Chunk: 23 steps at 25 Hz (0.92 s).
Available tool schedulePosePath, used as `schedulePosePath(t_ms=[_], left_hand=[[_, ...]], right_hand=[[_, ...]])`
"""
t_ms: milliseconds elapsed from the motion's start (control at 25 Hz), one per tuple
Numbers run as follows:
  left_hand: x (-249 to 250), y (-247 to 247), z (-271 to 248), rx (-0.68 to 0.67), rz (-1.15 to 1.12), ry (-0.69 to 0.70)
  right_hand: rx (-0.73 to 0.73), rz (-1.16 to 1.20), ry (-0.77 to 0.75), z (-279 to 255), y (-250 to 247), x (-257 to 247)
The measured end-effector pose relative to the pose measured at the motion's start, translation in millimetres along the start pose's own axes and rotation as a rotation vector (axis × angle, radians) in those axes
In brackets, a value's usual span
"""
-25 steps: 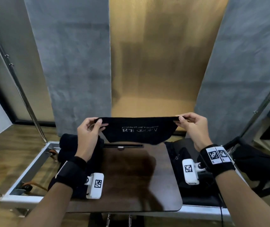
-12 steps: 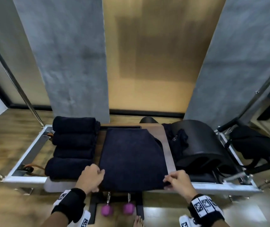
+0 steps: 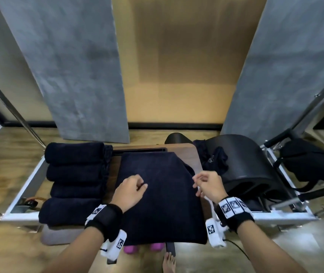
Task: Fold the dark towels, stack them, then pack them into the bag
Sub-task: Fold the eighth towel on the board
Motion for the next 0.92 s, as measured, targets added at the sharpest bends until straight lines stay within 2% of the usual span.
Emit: schedulePosePath(t_ms=[120,240,360,440,520,600,680,800,920], left_hand=[[6,19,38,-0.081,-0.008,0.074],[3,30,69,-0.151,0.107,0.061],[-12,55,83,-0.394,0.237,-0.029],[-22,66,85,-0.499,0.293,-0.076],[-24,69,86,-0.513,0.306,-0.089],[-25,69,88,-0.506,0.308,-0.089],[-25,69,88,-0.489,0.308,-0.077],[-24,69,88,-0.481,0.295,-0.080],[-24,68,89,-0.487,0.282,-0.093]], right_hand=[[0.040,-0.054,-0.008,35,9,-23],[0.086,-0.223,-0.026,60,16,-40],[0.086,-0.474,-0.069,78,26,-45],[0.094,-0.520,-0.072,91,26,-43],[0.168,-0.432,-0.023,104,10,-36],[0.264,-0.244,0.080,116,-12,-21],[0.325,-0.181,0.081,120,-22,-19],[0.277,-0.169,0.036,119,-7,-31],[0.103,-0.102,0.191,126,20,-25]])
Point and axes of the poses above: each hand's wrist, its own z-axis towards the middle knuckle, its own y-axis out of the palm, x = y × z, the point moved 9 cm from there along z, towards the middle knuckle, and after that the axes turned 13 degrees about y, right-handed, at the moved point
